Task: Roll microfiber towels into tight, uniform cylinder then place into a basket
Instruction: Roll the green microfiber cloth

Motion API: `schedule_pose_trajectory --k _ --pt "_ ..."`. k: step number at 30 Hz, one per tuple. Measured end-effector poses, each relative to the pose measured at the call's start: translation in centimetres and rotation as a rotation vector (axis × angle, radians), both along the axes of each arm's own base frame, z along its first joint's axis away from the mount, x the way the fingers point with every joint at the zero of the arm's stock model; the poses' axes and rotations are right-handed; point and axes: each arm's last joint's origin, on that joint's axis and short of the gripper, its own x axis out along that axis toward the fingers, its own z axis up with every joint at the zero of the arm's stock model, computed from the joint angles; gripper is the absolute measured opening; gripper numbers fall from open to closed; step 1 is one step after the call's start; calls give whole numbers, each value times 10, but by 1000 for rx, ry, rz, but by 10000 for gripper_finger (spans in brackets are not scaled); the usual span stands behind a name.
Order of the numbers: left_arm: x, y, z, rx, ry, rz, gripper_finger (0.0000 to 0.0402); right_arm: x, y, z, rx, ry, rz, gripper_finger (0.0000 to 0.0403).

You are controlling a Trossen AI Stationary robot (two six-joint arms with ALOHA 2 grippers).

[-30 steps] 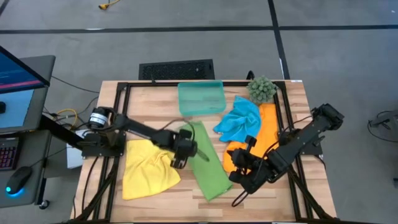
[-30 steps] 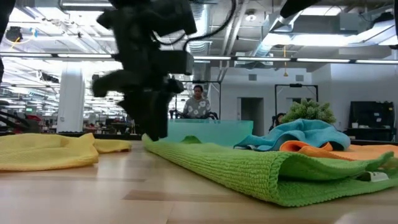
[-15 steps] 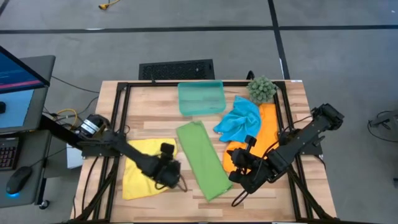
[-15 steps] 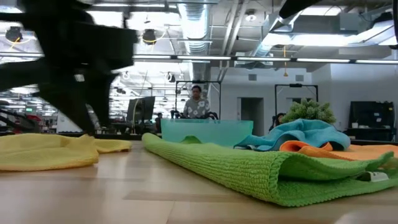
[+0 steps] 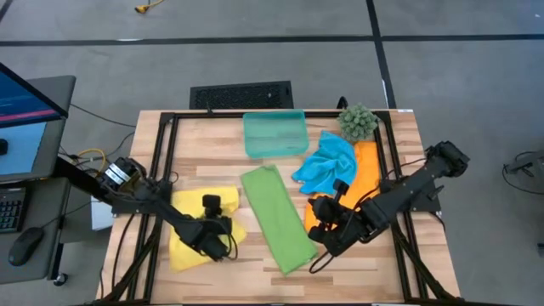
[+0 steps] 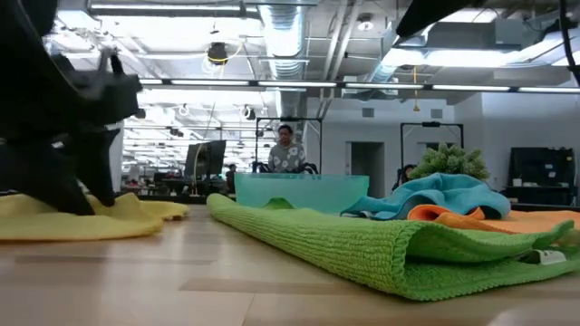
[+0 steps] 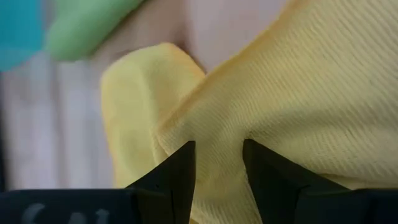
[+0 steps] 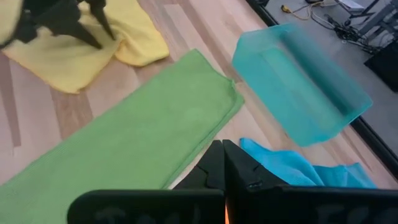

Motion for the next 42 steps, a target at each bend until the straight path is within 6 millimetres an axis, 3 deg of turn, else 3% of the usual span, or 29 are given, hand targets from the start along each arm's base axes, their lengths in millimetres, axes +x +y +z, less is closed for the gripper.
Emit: schedule_pose_trajectory --k 5,12,17,24,30,35,42 --pt "-6 29 -12 184 -23 60 132 1 -2 0 6 -5 -11 11" --pt "-9 80 -19 214 56 189 132 2 1 1 21 -21 -4 11" --pt "-13 104 -12 207 62 269 132 0 4 1 24 -24 8 11" --pt "-18 105 35 123 -153 297 132 -3 9 1 23 -22 27 11" --pt "-13 90 65 -66 -515 257 132 -3 9 1 25 -25 25 11" --pt "-6 87 58 -180 -670 214 132 -2 9 1 28 -29 26 11" --pt "-15 104 27 -251 -677 386 132 -3 9 1 22 -24 31 11"
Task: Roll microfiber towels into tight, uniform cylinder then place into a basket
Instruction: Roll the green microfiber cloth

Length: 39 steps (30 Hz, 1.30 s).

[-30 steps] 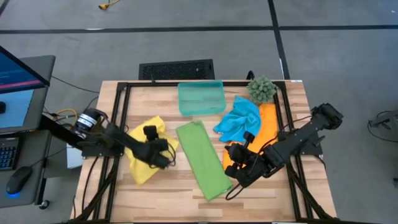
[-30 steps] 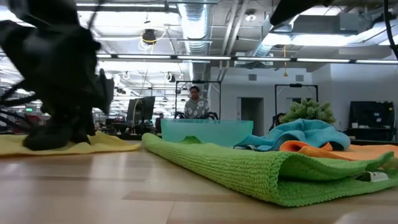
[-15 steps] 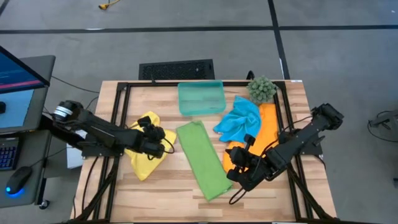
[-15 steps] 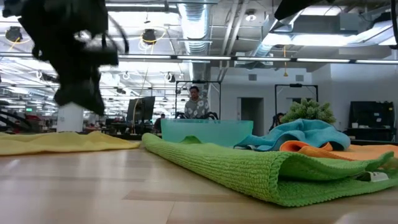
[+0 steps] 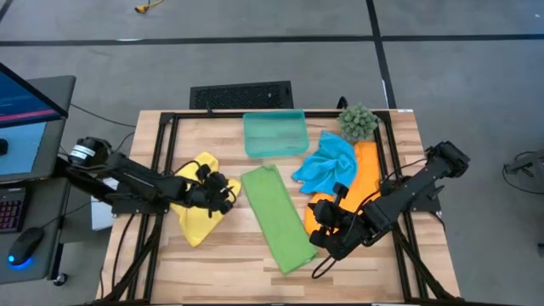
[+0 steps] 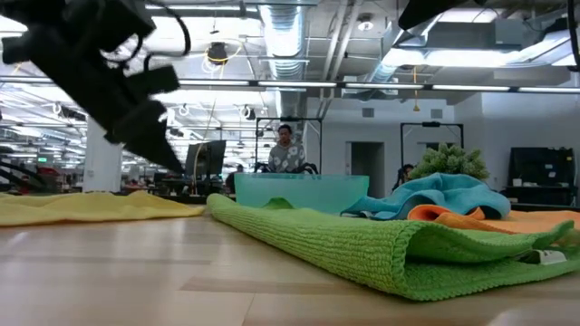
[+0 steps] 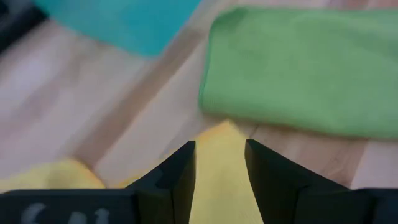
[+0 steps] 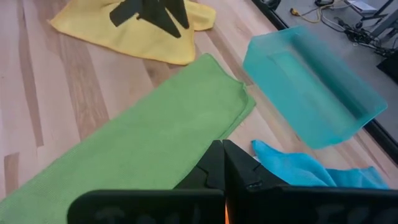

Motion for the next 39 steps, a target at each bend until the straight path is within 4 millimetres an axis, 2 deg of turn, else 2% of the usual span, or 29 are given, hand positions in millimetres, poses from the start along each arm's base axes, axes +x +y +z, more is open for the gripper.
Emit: schedule_pose_trajectory --k 6,19,33,39 --pt "-4 5 -10 -92 17 12 132 2 -4 0 -5 6 -15 11" --pt "-2 10 -11 -209 11 23 132 3 -6 0 -2 3 -22 11" --pt "-1 17 -12 -235 2 66 132 4 -6 0 0 0 -22 11" --pt "5 19 -7 -277 -58 47 132 4 -6 0 0 0 -22 11"
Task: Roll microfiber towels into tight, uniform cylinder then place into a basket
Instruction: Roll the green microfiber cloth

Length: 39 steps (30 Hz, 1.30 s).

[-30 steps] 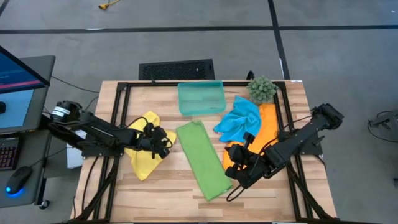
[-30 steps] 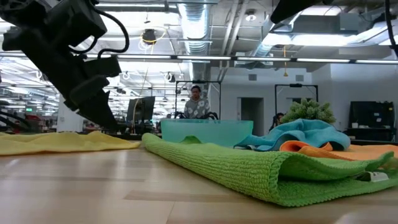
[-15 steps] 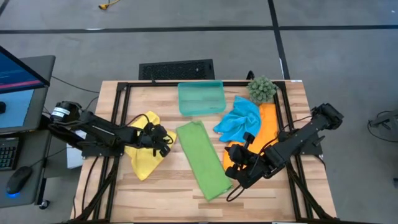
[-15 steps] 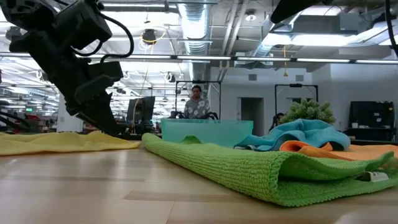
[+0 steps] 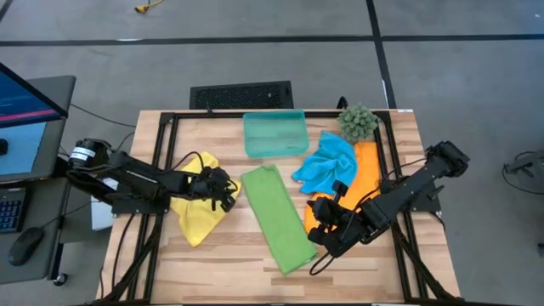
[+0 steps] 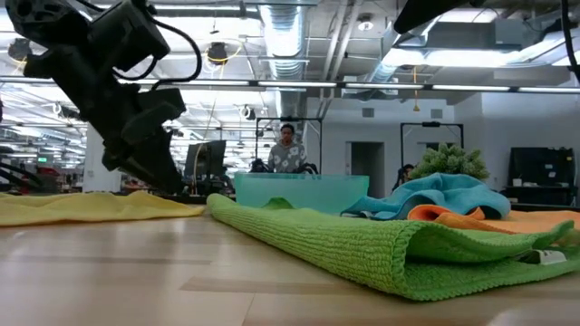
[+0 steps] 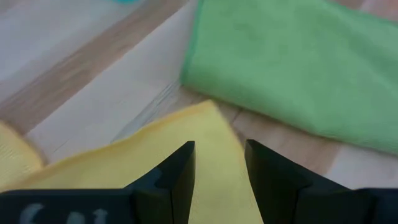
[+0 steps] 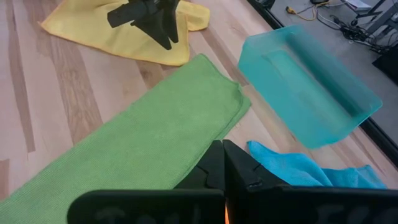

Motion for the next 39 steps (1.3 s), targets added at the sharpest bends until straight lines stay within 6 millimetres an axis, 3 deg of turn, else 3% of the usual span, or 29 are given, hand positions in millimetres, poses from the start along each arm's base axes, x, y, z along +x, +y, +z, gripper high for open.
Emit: schedule_pose_trajectory --k 12,15,19,25,32,39 --pt "25 0 51 53 100 -47 132 1 -1 0 0 0 -5 11" --pt "19 -4 45 40 133 -21 132 1 -1 0 0 0 -5 11" --pt "15 -10 22 23 209 8 132 1 -1 0 0 0 -5 11" --pt "30 -16 -10 35 347 -33 132 0 -2 0 -4 6 -5 11" --pt "38 -18 -15 63 408 -38 132 0 -2 0 -4 6 -5 11" --pt "13 -13 -14 78 628 68 132 0 -1 0 -3 7 -2 11"
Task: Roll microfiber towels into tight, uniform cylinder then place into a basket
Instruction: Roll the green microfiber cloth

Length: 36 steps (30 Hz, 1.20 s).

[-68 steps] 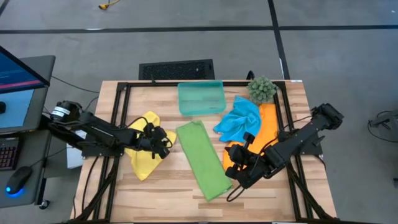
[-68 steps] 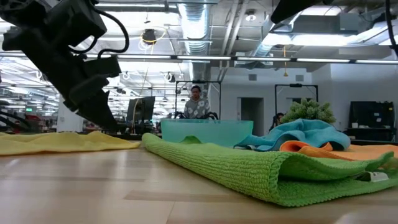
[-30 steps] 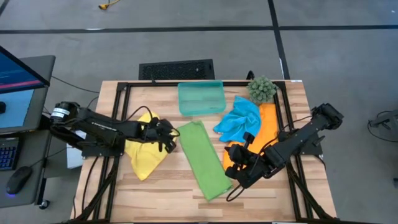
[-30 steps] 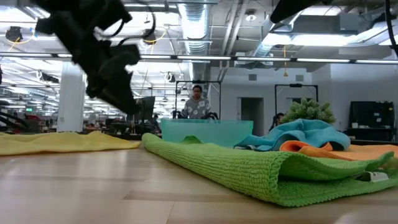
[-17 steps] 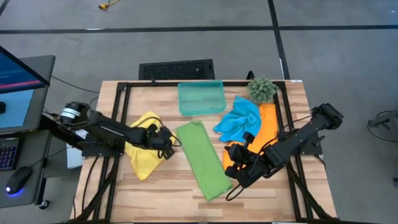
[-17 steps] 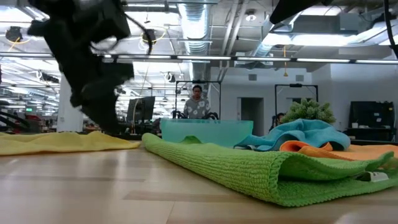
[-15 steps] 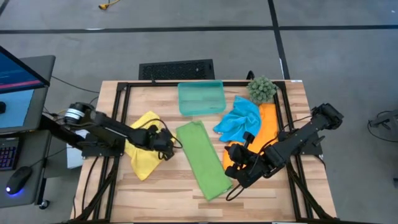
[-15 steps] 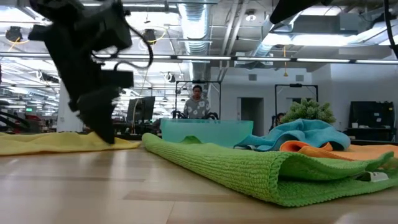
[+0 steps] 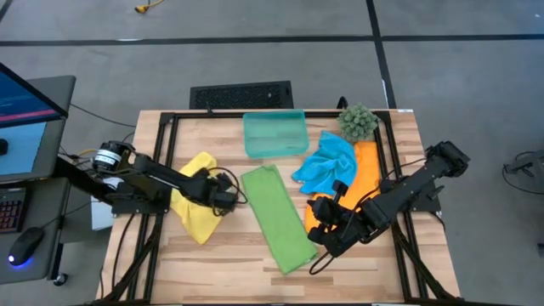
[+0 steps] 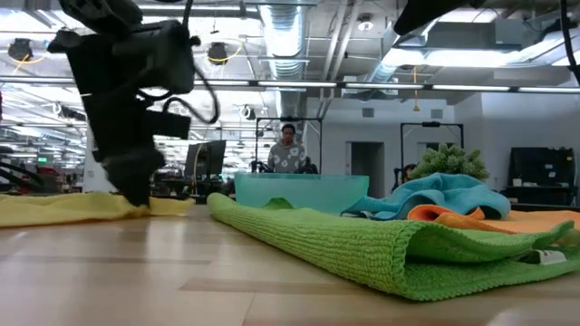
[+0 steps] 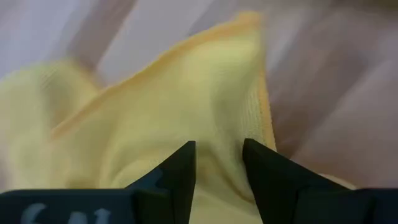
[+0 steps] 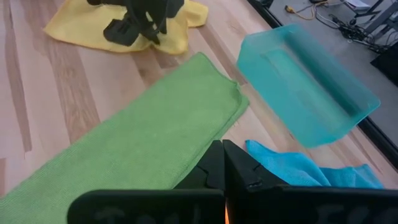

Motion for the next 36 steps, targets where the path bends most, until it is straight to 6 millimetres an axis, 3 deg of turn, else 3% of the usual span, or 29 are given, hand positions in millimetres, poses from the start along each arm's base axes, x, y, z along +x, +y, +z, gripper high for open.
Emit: schedule_pose_trajectory --k 8,12,18,26,32,36 --pt "-35 0 3 40 311 109 132 0 0 0 1 1 0 11" --pt "-38 -6 4 61 327 95 132 0 0 0 0 1 0 11" --pt "-26 -25 16 88 246 5 132 0 0 0 0 1 0 11" --pt "5 -53 60 162 93 -140 132 -2 2 0 -11 13 19 11" --pt "12 -74 87 225 6 -221 132 -9 12 0 -18 22 69 11" --pt "12 -89 90 225 -69 -253 132 -14 20 0 -19 23 99 11"
